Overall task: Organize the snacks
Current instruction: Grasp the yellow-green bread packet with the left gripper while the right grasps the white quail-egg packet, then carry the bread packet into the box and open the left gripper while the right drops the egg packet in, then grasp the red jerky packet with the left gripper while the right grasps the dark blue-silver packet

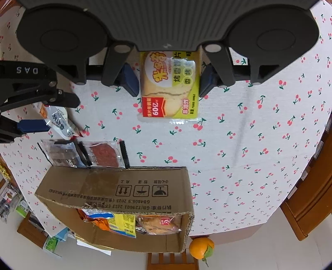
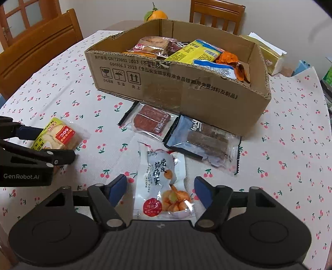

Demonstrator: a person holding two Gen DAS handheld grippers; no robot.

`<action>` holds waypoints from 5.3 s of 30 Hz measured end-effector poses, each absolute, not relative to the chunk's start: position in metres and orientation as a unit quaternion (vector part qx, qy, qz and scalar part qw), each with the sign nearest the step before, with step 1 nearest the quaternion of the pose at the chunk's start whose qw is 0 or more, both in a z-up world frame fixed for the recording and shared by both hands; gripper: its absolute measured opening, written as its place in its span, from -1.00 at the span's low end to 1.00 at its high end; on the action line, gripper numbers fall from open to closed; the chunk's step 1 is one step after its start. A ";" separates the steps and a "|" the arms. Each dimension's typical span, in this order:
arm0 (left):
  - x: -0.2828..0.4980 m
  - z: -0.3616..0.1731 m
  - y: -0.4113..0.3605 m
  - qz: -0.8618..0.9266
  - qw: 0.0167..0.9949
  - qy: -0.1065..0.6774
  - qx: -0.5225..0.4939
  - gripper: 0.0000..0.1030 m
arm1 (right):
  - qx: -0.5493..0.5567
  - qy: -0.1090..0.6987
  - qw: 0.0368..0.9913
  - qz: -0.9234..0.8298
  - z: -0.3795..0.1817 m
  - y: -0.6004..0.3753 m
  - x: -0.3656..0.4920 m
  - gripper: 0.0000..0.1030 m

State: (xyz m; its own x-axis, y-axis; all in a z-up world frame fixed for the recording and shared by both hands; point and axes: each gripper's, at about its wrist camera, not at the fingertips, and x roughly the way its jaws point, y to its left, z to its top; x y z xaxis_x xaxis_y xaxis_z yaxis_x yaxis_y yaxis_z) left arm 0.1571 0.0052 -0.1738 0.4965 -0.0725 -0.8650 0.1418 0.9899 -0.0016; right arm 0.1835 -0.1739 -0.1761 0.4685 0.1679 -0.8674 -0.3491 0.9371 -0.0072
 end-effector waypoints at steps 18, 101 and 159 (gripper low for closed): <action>0.159 -0.172 0.006 -0.081 0.859 0.504 0.047 0.04 | -0.079 0.489 0.854 0.156 -0.171 -0.177 0.184 0.08; 0.403 -0.081 -0.049 -0.151 0.892 0.415 0.099 0.53 | -0.038 0.446 0.893 0.048 -0.118 -0.230 0.198 1.00; 0.208 -0.133 -0.013 -0.118 0.875 0.467 0.039 0.80 | -0.157 0.467 0.832 0.257 -0.179 -0.188 0.229 0.08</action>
State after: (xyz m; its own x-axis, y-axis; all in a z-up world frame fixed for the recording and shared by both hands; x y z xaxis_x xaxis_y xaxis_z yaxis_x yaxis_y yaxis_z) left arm 0.2078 -0.0135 -0.1326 0.5353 -0.1705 -0.8273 0.2432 0.9691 -0.0423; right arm 0.2295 -0.1882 -0.1789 0.4326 0.2801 -0.8570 -0.5738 0.8187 -0.0221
